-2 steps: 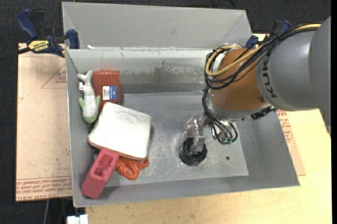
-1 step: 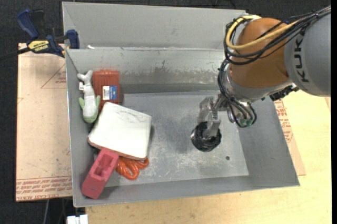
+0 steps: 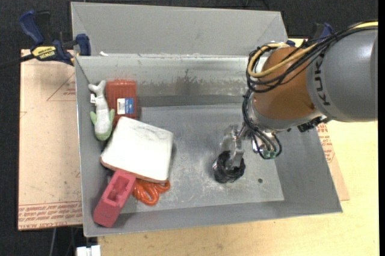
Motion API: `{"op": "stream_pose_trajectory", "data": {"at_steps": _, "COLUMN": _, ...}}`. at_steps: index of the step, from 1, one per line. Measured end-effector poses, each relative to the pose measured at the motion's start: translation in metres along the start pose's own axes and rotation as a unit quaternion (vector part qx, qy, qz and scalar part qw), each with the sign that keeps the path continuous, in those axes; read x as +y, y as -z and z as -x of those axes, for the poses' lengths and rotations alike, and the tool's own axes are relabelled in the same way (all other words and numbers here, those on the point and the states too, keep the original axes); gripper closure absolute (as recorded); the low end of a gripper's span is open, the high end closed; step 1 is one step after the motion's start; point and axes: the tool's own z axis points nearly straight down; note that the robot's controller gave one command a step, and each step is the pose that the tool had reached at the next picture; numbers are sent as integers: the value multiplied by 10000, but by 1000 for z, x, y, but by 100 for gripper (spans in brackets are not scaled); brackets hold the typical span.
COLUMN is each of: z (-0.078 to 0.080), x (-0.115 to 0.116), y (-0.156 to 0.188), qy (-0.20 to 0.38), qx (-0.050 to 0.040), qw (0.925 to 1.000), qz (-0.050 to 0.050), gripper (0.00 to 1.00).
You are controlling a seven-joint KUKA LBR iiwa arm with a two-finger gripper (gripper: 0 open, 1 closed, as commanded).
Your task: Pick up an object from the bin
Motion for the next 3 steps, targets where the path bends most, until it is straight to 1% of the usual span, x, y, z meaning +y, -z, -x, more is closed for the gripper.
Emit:
{"op": "stream_pose_trajectory", "data": {"at_steps": 1, "z": -9, "x": 2, "y": 95, "qy": 38, "qx": 41, "qw": 10000, "qz": -3, "gripper": 100}}
{"op": "stream_pose_trajectory", "data": {"at_steps": 2, "z": 23, "x": -12, "y": -24, "qy": -78, "qx": -10, "qw": 10000, "qz": 16, "gripper": 100}}
{"op": "stream_pose_trajectory", "data": {"at_steps": 3, "z": 23, "x": -12, "y": -24, "qy": -78, "qx": -10, "qw": 10000, "qz": 16, "gripper": 100}}
